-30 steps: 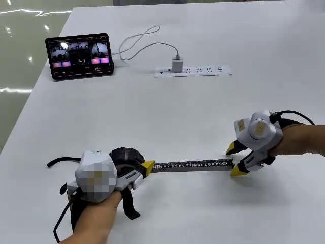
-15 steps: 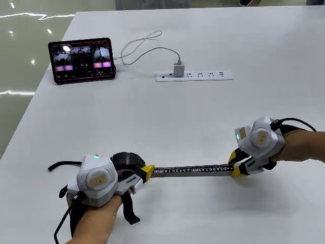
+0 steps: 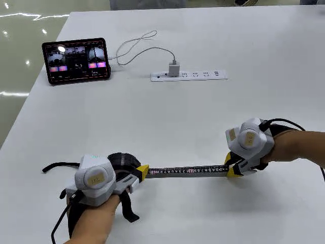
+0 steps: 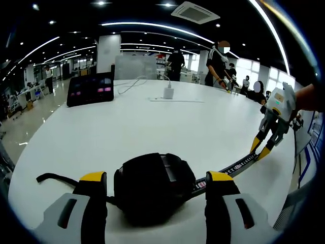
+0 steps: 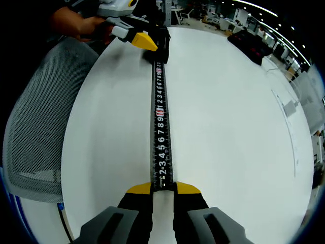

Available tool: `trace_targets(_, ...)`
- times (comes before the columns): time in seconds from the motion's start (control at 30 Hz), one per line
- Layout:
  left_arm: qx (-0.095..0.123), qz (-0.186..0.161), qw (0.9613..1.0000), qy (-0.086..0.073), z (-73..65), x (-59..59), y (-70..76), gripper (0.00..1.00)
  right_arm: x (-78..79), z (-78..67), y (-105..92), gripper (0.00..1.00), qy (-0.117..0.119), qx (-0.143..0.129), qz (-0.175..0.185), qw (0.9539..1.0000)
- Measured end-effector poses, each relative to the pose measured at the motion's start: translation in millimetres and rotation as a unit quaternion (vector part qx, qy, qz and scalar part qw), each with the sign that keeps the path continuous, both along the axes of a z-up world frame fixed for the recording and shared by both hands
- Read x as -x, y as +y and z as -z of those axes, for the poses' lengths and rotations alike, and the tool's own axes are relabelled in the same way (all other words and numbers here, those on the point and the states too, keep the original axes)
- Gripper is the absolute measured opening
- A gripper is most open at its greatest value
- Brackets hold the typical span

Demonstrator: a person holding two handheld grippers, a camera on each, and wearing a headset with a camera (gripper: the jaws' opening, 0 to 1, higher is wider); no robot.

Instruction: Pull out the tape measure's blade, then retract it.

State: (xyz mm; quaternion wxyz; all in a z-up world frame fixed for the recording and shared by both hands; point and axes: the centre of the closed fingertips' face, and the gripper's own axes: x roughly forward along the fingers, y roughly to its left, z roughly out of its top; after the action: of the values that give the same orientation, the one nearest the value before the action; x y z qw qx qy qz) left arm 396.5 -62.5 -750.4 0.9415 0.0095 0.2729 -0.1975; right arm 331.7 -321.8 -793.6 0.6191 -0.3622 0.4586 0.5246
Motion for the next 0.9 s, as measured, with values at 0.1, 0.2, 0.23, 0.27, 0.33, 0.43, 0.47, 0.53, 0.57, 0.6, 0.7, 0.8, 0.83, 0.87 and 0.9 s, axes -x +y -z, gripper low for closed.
trace_targets(0.1,0.004,-0.001,1.0000,0.008,1.8,-0.6,-2.3,0.69,-0.6,0.7,0.5,0.10,0.005,0.010,-0.008,0.9999)
trace_targets(0.2,0.001,-0.008,0.9999,0.014,3.8,-2.2,-1.7,0.67,-0.7,0.3,0.3,0.10,0.008,0.016,-0.006,0.9998)
trace_targets(0.23,-0.007,-0.009,0.9997,0.020,6.4,-1.5,0.1,0.66,-0.9,0.3,-0.1,0.10,0.012,0.015,0.003,0.9998)
trace_targets(0.27,-0.007,-0.013,0.9997,0.022,6.6,-1.1,1.0,0.64,-1.4,0.2,0.0,0.10,0.014,0.014,0.005,0.9998)
trace_targets(0.33,-0.002,-0.018,0.9997,0.016,3.8,-2.1,1.5,0.64,-0.9,-0.2,-0.2,0.10,0.016,0.012,0.010,0.9997)
trace_targets(0.43,0.000,-0.027,0.9992,0.029,7.9,-2.7,2.5,0.68,-1.0,0.2,-0.7,0.10,0.018,0.009,0.017,0.9996)
trace_targets(0.47,-0.001,-0.030,0.9992,0.029,7.2,-2.7,3.0,0.68,-1.2,0.2,-0.6,0.10,0.019,0.008,0.020,0.9996)
trace_targets(0.53,0.002,-0.032,0.9992,0.025,4.1,-3.5,0.8,0.66,-1.5,0.1,-0.5,0.10,0.023,0.005,0.028,0.9993)
trace_targets(0.57,-0.001,-0.033,0.9991,0.026,4.5,-4.2,-1.2,0.67,-1.0,-0.2,-0.6,0.10,0.024,0.002,0.025,0.9994)
trace_targets(0.6,-0.009,-0.035,0.9989,0.030,5.7,-3.6,-1.0,0.68,-0.9,-0.4,-0.8,0.10,0.024,-0.001,0.024,0.9994)
trace_targets(0.7,-0.022,-0.040,0.9984,0.033,7.4,-4.8,2.6,0.64,-1.2,-0.4,-0.4,0.10,0.028,-0.005,0.036,0.9990)
trace_targets(0.8,-0.026,-0.041,0.9980,0.040,8.2,-4.2,3.9,0.63,-1.2,0.0,-0.2,0.10,0.028,-0.001,0.039,0.9989)
trace_targets(0.83,-0.026,-0.040,0.9980,0.042,8.2,-4.2,4.3,0.63,-1.4,0.1,-0.3,0.10,0.028,-0.001,0.039,0.9989)
trace_targets(0.87,-0.029,-0.038,0.9979,0.043,8.0,-3.8,4.5,0.63,-1.4,0.1,-0.3,0.09,0.028,-0.001,0.039,0.9988)
trace_targets(0.9,-0.030,-0.036,0.9980,0.042,7.9,-3.5,4.7,0.62,-1.4,0.1,-0.3,0.09,0.028,-0.002,0.040,0.9988)
